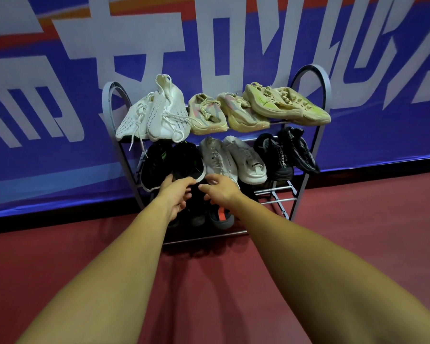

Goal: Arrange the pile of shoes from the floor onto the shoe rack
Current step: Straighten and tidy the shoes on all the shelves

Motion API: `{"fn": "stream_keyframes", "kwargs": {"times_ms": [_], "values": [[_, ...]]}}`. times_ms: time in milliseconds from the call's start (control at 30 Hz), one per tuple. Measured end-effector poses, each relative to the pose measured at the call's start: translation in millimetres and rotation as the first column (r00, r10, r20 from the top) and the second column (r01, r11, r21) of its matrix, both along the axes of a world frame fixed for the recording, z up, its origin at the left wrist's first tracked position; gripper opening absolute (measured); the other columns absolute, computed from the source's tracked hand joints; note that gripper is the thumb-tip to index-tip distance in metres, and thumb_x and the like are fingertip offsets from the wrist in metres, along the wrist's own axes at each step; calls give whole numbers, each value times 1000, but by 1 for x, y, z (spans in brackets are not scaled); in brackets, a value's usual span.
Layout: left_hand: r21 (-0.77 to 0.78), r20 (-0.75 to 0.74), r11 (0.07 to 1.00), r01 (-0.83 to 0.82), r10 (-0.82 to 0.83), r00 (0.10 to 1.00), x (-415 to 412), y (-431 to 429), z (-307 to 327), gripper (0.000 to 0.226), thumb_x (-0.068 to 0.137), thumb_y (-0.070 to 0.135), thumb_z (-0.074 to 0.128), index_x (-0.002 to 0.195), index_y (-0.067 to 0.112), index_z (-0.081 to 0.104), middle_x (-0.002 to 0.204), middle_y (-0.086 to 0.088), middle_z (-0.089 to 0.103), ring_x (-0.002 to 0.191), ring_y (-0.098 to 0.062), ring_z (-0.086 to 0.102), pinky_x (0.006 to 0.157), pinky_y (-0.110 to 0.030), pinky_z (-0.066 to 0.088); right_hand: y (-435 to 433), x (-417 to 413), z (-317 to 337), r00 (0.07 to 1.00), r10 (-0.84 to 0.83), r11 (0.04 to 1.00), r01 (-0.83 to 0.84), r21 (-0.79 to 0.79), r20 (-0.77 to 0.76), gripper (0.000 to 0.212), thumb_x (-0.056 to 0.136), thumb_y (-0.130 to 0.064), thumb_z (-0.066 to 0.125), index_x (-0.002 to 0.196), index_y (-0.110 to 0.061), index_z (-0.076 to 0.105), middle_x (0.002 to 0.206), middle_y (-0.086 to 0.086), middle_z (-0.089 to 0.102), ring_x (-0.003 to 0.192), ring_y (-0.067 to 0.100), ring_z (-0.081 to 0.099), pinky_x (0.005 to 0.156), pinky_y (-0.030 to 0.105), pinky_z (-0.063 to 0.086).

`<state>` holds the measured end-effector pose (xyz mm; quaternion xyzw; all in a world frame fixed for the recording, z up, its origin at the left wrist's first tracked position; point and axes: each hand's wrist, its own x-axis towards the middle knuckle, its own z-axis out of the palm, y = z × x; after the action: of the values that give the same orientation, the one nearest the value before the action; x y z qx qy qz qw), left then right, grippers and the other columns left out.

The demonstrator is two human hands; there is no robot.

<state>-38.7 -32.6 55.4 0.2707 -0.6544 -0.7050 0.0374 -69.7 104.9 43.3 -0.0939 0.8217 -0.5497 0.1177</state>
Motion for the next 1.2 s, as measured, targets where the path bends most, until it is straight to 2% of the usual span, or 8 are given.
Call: {"fn": "stream_keyframes", "kwargs": {"times_ms": [67,200,333,433,600,733,1033,1200], "values": [[-47,-37,999,-9,7,999,4,5,2,76,87,20,71,152,26,31,103,-4,66,70,-10,57,51,-21,35,9,1,0,999,-32,999,32,18,-10,47,95,-26,66,139,-15,56,105,8,69,69,10,65,65,22,52],[-73,-79,997,-34,28,996,8,15,6,77,86,20,68,153,21,31,98,-2,65,69,-9,58,48,-21,36,26,2,0,996,-86,995,86,49,-10,53,93,-30,66,142,-15,54,98,9,70,73,14,68,86,35,58],[-115,-101,993,2,-14,995,11,29,8,58,87,19,66,142,20,48,93,0,66,67,-8,58,48,-20,36,44,2,2,993,-112,990,114,88,-24,54,93,-31,66,143,-14,53,101,10,72,83,18,71,89,35,57],[-141,-90,988,65,-78,993,12,43,8,51,87,18,66,136,20,53,93,1,67,68,-9,58,50,-20,37,56,0,1,988,-148,979,151,135,-33,55,89,-33,68,139,-13,57,101,13,75,96,25,72,95,44,55],[-186,-71,973,135,-151,986,10,57,7,41,88,17,65,128,18,59,89,2,65,69,-10,56,51,-21,36,75,-4,-3,977,-208,963,212,168,-40,45,85,-30,71,123,-6,66,110,11,74,99,32,71,93,50,55],[-223,-62,960,171,-189,980,2,65,9,36,87,18,65,122,18,62,91,1,67,75,-13,58,53,-22,37,93,-9,-7,971,-237,952,237,193,-20,52,82,-33,71,130,-11,64,110,11,74,100,30,71,93,47,57],[-233,-63,939,252,-273,960,-24,97,11,24,85,18,67,109,18,67,92,-2,66,77,-14,59,58,-23,40,123,-27,-9,954,-297,919,297,261,-39,42,83,-36,65,121,-19,69,104,9,75,99,27,70,92,41,56],[-248,-83,930,270,-298,951,-42,116,11,24,85,17,68,109,16,67,89,-5,66,79,-16,60,58,-23,44,123,-34,-11,947,-320,897,312,314,-28,30,86,-38,65,98,-12,72,97,10,74,93,28,70,83,37,56]]}}
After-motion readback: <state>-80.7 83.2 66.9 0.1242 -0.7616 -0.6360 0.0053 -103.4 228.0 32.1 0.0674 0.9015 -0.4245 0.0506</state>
